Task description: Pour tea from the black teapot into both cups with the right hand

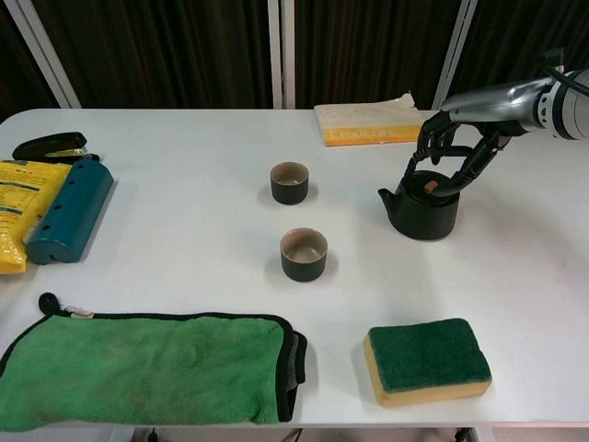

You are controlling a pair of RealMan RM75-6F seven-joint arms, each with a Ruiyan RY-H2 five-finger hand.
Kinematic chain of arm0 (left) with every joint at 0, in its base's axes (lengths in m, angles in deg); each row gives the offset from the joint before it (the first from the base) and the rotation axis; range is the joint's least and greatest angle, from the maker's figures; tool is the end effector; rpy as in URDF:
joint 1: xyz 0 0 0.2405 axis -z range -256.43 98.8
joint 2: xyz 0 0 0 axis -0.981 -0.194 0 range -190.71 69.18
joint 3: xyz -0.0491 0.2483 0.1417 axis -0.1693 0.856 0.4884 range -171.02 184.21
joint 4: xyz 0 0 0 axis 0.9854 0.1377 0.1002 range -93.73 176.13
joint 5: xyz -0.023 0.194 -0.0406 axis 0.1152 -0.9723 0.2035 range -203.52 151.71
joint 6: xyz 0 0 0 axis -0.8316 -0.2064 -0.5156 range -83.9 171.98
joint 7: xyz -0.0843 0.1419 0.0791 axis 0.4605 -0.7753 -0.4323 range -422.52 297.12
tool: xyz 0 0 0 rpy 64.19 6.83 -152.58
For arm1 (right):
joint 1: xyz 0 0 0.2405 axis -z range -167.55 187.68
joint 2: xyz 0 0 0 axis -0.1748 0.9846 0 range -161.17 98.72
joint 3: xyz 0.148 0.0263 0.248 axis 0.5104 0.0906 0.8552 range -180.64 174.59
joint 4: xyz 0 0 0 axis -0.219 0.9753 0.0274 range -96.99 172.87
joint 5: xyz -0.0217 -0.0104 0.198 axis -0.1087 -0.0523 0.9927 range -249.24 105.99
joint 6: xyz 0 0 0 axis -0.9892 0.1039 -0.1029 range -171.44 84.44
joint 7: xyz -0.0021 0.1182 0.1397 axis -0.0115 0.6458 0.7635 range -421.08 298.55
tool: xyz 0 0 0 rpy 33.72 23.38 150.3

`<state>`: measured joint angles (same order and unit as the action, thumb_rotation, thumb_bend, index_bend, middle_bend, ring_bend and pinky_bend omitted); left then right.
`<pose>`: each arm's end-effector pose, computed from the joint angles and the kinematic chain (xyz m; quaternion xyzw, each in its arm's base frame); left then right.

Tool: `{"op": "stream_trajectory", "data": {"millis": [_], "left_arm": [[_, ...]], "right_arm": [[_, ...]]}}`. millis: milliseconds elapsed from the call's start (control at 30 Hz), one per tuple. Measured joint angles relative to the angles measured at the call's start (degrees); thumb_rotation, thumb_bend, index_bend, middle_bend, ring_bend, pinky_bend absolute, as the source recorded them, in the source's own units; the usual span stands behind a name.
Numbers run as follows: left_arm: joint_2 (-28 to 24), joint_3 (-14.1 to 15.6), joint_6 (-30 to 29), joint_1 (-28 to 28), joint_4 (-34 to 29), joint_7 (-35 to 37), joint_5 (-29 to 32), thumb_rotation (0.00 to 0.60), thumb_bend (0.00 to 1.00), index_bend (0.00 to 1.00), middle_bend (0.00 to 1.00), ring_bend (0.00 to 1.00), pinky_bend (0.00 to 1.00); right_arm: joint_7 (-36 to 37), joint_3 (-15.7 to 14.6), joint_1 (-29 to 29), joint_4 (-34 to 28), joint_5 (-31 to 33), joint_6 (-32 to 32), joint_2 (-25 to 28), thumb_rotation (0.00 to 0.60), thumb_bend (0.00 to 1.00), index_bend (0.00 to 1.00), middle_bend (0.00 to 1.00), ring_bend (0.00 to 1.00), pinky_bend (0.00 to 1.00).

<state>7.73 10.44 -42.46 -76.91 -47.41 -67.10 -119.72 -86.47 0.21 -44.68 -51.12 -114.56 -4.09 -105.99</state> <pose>-0.3392 0.1791 0.1371 -0.6546 -0.3788 -0.3535 0.5504 -0.1826 -0.4283 0.0179 0.7959 -0.4005 0.2090 0.4031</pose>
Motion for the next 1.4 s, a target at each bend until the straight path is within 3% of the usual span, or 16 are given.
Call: {"op": "stream_trajectory", "data": {"millis": [833, 1400], "left_arm": [[0.2, 0.1, 0.1, 0.0, 0.6, 0.4, 0.0, 0.600, 0.07, 0.19, 0.11, 0.09, 0.22], [0.2, 0.1, -0.1, 0.0, 0.6, 0.4, 0.0, 0.600, 0.07, 0.20, 0.11, 0.09, 0.22]], "right_arm": [[7.2, -0.5, -1.1, -0.3, -0.3, -3.6, 0.4, 0.394, 0.18, 0.35, 0.38, 0.28, 0.01], [8.0, -1.6, -2.3, -0.7, 0.3, -3.8, 0.7, 0.415, 0.18, 0.37, 0.41, 0.34, 0.15]]}}
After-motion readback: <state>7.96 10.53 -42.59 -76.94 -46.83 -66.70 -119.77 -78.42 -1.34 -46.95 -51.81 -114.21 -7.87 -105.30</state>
